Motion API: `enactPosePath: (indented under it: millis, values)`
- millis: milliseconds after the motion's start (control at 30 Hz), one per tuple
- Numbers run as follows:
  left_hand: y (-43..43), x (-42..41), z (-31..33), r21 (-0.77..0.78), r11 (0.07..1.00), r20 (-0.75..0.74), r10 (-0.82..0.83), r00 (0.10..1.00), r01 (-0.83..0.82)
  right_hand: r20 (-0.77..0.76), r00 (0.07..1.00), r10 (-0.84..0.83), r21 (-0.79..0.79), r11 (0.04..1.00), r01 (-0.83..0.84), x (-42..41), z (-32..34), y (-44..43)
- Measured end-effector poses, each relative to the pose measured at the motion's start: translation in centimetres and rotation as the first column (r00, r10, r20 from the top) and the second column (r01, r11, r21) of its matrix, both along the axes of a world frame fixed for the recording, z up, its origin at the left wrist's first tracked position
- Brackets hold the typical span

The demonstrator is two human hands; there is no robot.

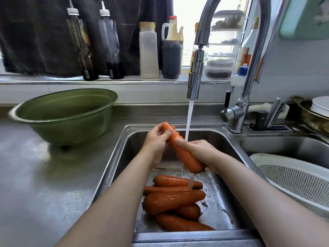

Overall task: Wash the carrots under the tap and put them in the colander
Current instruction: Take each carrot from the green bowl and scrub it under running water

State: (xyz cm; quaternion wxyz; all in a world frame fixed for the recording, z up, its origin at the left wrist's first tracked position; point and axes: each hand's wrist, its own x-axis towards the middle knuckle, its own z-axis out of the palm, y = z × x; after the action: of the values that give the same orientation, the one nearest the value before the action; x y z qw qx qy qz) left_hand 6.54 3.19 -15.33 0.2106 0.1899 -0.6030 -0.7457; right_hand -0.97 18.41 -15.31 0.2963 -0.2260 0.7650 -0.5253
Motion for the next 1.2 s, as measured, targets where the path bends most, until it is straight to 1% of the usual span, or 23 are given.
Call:
enactPosePath:
  millis: [67, 133, 233, 267, 333, 433, 533, 567, 633, 700, 733, 800, 867, 967, 1033, 1133, 1200]
  values:
    - [0.5, 0.0, -0.1, -0.083, 0.995, 0.018, -0.053, 0.998, 0.055, -0.011, 1.0, -0.008, 0.021, 1.0, 0.008, 0.1, 0.1, 0.0]
    - [0.7, 0.0, -0.1, -0.108, 0.992, 0.033, -0.055, 0.998, 0.058, 0.002, 1.0, 0.013, 0.042, 0.999, -0.013, -0.3, -0.1, 0.1]
    - [0.7, -0.1, -0.2, -0.141, 0.989, 0.039, -0.036, 0.999, 0.041, 0.173, 0.971, 0.163, -0.001, 0.986, -0.165, -0.9, -0.7, 0.3]
    - [0.7, 0.0, -0.2, -0.131, 0.991, 0.031, -0.029, 0.999, 0.032, 0.201, 0.954, 0.223, -0.024, 0.975, -0.223, -1.0, -0.9, 0.4]
    - [0.8, 0.2, -0.1, -0.102, 0.995, 0.02, 0.001, 1.0, 0.001, 0.166, 0.943, 0.288, -0.038, 0.958, -0.286, -1.1, -0.6, 0.5]
    - [0.8, 0.0, 0.0, -0.129, 0.99, 0.006, 0.061, 0.998, -0.06, 0.106, 0.961, 0.255, -0.021, 0.967, -0.254, -0.7, -0.4, 0.3]
    - [1.0, 0.0, 0.3, -0.183, 0.977, 0.004, 0.112, 0.994, -0.109, 0.087, 0.977, 0.193, -0.036, 0.981, -0.191, -0.2, -0.2, 0.2]
    - [1.0, 0.1, 0.4, -0.168, 0.982, 0.013, 0.086, 0.996, -0.083, 0.1, 0.982, 0.16, -0.059, 0.986, -0.155, -0.3, -0.1, 0.2]
    - [1.0, 0.3, 0.7, -0.093, 0.995, 0.038, -0.035, 0.999, 0.038, 0.167, 0.98, 0.106, -0.12, 0.989, -0.086, -0.5, 0.1, 0.4]
    - [1.3, 0.4, 1.0, -0.006, 0.986, 0.058, -0.166, 0.984, 0.167, 0.253, 0.963, 0.093, -0.168, 0.984, -0.05, -0.8, 0.0, 0.5]
    - [1.4, 0.4, 1.0, 0.026, 0.981, 0.056, -0.194, 0.979, 0.193, 0.291, 0.952, 0.092, -0.177, 0.983, -0.041, -0.9, 0.0, 0.6]
    - [1.6, 0.3, 1.1, 0.054, 0.984, 0.045, -0.174, 0.984, 0.171, 0.323, 0.943, 0.082, -0.176, 0.984, -0.025, -1.0, 0.1, 0.7]
    - [1.8, 0.3, 1.1, 0.064, 0.991, 0.048, -0.117, 0.992, 0.114, 0.307, 0.947, 0.09, -0.176, 0.984, -0.036, -0.8, 0.3, 0.7]
    - [2.0, -0.1, 0.9, 0.012, 1.0, 0.047, -0.028, 0.998, 0.027, 0.191, 0.97, 0.147, -0.176, 0.978, -0.114, -0.3, 0.4, 0.5]
    - [2.1, -0.2, 1.0, -0.064, 0.998, 0.03, 0.018, 0.999, -0.016, 0.147, 0.98, 0.136, -0.207, 0.973, -0.104, 0.0, 0.2, 0.4]
    - [2.0, -0.1, 1.0, -0.153, 0.987, 0.013, 0.057, 0.998, -0.055, 0.136, 0.988, 0.08, -0.185, 0.981, -0.054, 0.2, 0.3, 0.2]
    - [2.1, 0.0, 1.1, -0.182, 0.983, 0.019, 0.031, 0.999, -0.027, 0.155, 0.987, 0.033, -0.148, 0.989, -0.01, 0.2, 0.2, 0.0]
